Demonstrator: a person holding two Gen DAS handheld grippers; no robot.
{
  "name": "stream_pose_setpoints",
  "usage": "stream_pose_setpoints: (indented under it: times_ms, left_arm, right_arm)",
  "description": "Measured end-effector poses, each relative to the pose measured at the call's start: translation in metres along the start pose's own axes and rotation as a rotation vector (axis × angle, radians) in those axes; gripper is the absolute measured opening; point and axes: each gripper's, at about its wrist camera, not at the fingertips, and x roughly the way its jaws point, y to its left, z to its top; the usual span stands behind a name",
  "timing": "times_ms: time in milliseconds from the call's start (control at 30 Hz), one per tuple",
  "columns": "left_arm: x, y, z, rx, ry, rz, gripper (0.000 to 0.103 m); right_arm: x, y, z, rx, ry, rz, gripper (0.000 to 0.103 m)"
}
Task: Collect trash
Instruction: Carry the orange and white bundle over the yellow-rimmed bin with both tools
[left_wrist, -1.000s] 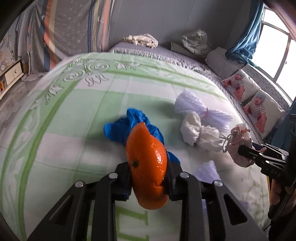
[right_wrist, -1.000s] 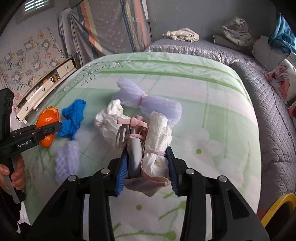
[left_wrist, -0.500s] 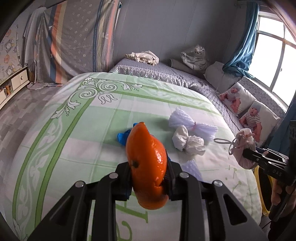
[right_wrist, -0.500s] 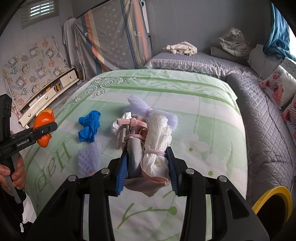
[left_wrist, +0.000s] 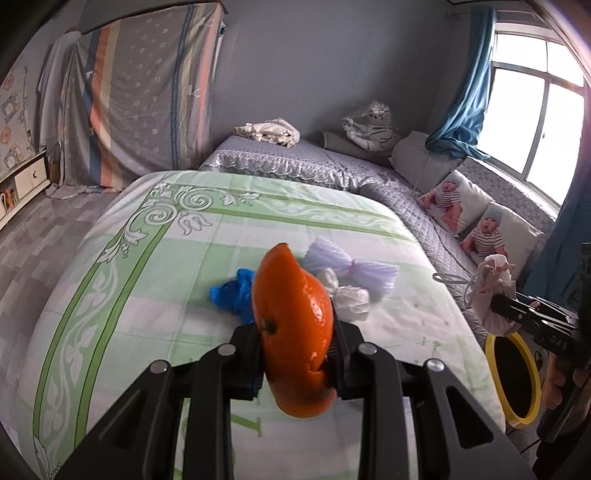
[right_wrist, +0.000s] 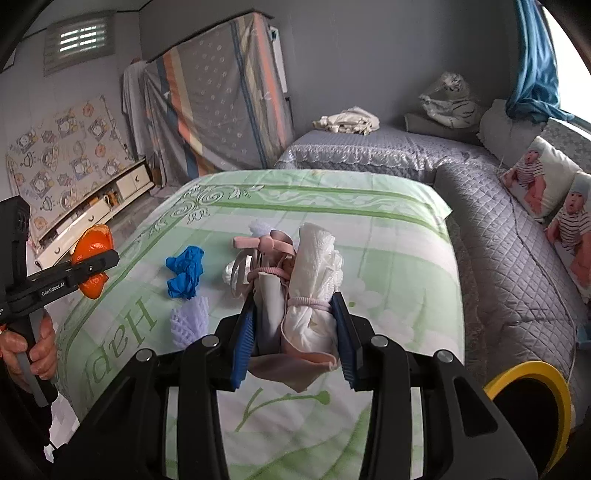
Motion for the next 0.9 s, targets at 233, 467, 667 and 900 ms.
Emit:
stream_pose_setpoints:
  times_ms: [233, 467, 667, 900]
  left_arm:
    - [-0.004, -0.031, 0.009, 0.047, -0.018, -0.045, 0.026]
    - [-0.003, -0.074, 0.012, 0.105, -0.022, -0.112, 0.026]
    - [0.006, -0.122, 0.014, 0.169, -0.01, -0.193, 0.026]
    - [0.018, -0.185, 0.012, 0.252, 0.009, -0.29, 0.026]
  right_arm:
    - [-0.03, -0.019, -0.004, 0.034, -0.048, -0.032, 0.037]
    - [-0.061, -0.047, -0.011, 0.083, -0.09, -0.078, 0.037]
    - [-0.085, -0.075, -0.021, 0.129, -0.122, -0.128, 0.037]
    - [-0.107, -0.108, -0.035, 0.189, -0.149, -0.186, 0.037]
